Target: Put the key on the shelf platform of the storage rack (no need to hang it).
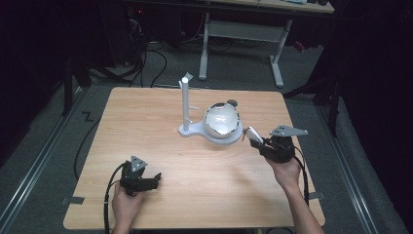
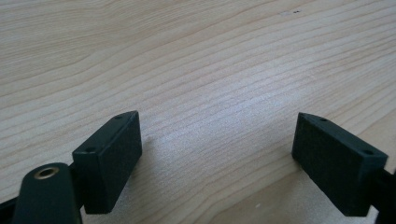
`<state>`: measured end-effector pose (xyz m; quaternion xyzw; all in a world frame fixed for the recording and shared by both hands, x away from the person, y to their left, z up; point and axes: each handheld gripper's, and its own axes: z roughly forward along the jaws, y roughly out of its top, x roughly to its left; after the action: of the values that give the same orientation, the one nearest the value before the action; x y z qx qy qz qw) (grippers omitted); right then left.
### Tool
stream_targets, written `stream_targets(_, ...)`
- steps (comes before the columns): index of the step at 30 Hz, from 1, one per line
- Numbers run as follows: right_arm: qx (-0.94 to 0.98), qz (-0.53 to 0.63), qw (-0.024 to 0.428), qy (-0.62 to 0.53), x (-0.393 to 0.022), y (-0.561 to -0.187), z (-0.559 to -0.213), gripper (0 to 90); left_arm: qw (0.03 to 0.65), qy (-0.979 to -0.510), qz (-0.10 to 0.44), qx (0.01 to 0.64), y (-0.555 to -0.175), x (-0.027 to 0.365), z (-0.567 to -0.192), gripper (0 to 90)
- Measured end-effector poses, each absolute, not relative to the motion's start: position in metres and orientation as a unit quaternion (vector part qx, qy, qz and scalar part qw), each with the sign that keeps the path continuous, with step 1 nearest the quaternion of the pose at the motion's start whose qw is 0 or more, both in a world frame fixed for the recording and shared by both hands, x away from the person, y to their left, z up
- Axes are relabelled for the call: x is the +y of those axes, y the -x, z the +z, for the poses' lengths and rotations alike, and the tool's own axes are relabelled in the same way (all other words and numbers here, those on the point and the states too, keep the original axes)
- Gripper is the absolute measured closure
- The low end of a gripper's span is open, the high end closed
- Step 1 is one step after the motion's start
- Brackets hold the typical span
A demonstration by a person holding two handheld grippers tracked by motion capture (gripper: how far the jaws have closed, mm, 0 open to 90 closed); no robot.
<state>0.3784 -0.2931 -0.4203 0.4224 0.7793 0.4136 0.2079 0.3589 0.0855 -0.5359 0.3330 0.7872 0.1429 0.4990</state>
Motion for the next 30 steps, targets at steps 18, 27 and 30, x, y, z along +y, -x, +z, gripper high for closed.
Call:
stream_targets(18, 0.793, 0.409, 0.198, -0.405, -0.276, -0.413, -0.407, 73.6, 0.499, -0.332, 0.143, 0.788, -0.359, 0.085, -0.536, 16.2)
stream_targets(27, 0.802, 0.406, 0.193, -0.394, -0.264, -0.43, -0.401, 73.4, 0.499, -0.331, 0.143, 0.788, -0.359, 0.085, -0.536, 16.2)
stream_targets(30, 0.805, 0.403, 0.191, -0.392, -0.259, -0.437, -0.4, 73.3, 0.499, -0.331, 0.142, 0.788, -0.359, 0.085, -0.536, 16.2)
